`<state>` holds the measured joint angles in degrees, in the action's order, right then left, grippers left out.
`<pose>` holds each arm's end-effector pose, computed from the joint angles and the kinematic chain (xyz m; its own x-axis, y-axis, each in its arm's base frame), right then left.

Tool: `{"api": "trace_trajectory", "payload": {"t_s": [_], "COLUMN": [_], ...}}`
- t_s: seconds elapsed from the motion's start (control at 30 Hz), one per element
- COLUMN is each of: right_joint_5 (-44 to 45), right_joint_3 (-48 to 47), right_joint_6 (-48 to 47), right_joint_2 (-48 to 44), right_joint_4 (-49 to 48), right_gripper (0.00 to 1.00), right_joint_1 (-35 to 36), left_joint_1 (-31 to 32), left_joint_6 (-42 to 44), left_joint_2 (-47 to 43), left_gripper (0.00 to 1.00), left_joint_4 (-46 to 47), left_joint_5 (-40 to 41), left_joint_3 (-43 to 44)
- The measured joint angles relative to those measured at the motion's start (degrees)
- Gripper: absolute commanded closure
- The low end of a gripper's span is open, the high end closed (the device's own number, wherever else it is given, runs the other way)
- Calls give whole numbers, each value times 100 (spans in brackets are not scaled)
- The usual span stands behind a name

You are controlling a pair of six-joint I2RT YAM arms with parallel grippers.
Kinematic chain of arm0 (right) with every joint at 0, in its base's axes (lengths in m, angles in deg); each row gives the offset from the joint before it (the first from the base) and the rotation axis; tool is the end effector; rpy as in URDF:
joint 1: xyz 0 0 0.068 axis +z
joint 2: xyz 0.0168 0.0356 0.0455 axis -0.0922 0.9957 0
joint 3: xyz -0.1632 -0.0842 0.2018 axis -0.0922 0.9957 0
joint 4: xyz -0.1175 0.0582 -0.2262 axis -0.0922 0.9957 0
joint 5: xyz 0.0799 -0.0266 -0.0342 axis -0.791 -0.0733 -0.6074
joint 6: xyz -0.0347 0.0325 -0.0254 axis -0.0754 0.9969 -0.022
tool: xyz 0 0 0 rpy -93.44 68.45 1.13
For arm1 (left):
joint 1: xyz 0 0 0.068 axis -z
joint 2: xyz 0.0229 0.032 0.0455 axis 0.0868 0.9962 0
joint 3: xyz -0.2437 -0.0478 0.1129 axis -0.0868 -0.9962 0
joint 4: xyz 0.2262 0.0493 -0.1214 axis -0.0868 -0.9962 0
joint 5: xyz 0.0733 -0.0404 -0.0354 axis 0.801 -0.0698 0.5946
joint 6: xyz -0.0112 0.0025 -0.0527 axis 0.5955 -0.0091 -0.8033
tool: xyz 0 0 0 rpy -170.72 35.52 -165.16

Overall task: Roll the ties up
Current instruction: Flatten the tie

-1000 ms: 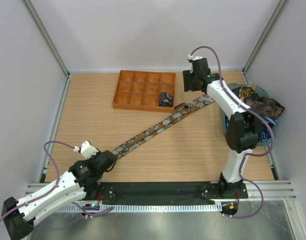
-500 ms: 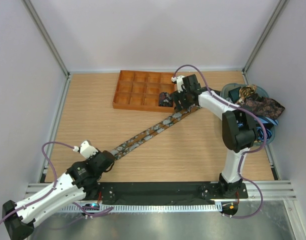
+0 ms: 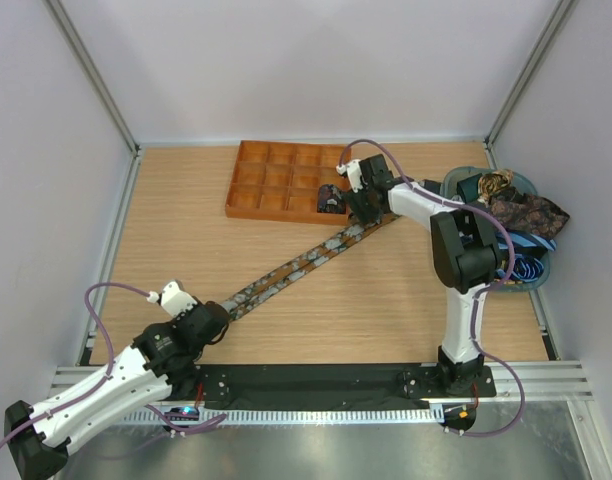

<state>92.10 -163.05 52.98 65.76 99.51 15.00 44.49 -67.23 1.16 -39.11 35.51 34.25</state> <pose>0.4095 0.1490 0.1801 -0.6029 -0.6063 -0.5186 -0.5667 0.7829 -0.2566 0.0732 -0.0519 0.1622 -0.4596 -0.6674 -0.5860 -0.5098 0.7385 -0.4413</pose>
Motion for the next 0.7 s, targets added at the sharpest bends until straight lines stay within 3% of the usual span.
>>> {"api": "trace_trajectory", "payload": {"t_s": [0.1, 0.27, 0.47, 0.53, 0.57, 0.63, 0.7], "right_joint_5": [162, 157, -365, -345, -295, -131, -13], "right_joint_3": [-7, -317, -420, -400, -389, -356, -271], "right_joint_6": [31, 490, 1576, 1891, 2037, 2312, 2522], "right_joint_2": [138, 326, 365, 365, 365, 365, 354], "right_joint_4": [-146, -240, -535, -540, -529, -466, -501], "right_gripper": [44, 72, 88, 88, 78, 76, 60], "right_joint_1": [-15, -184, -951, -1169, -1257, -1318, -1318], "left_joint_1": [0, 0, 0, 0, 0, 0, 0], "left_joint_6": [0, -2, -4, -7, -9, -11, -11], "left_joint_2": [0, 2, 48, 66, 76, 90, 122], "left_gripper": [99, 99, 100, 99, 100, 99, 99], "left_joint_4": [0, 0, 4, 26, 50, 94, 92], "left_joint_5": [0, 0, 0, -4, -4, -4, -4], "left_joint_3": [0, 9, 9, 9, 9, 9, 9]}}
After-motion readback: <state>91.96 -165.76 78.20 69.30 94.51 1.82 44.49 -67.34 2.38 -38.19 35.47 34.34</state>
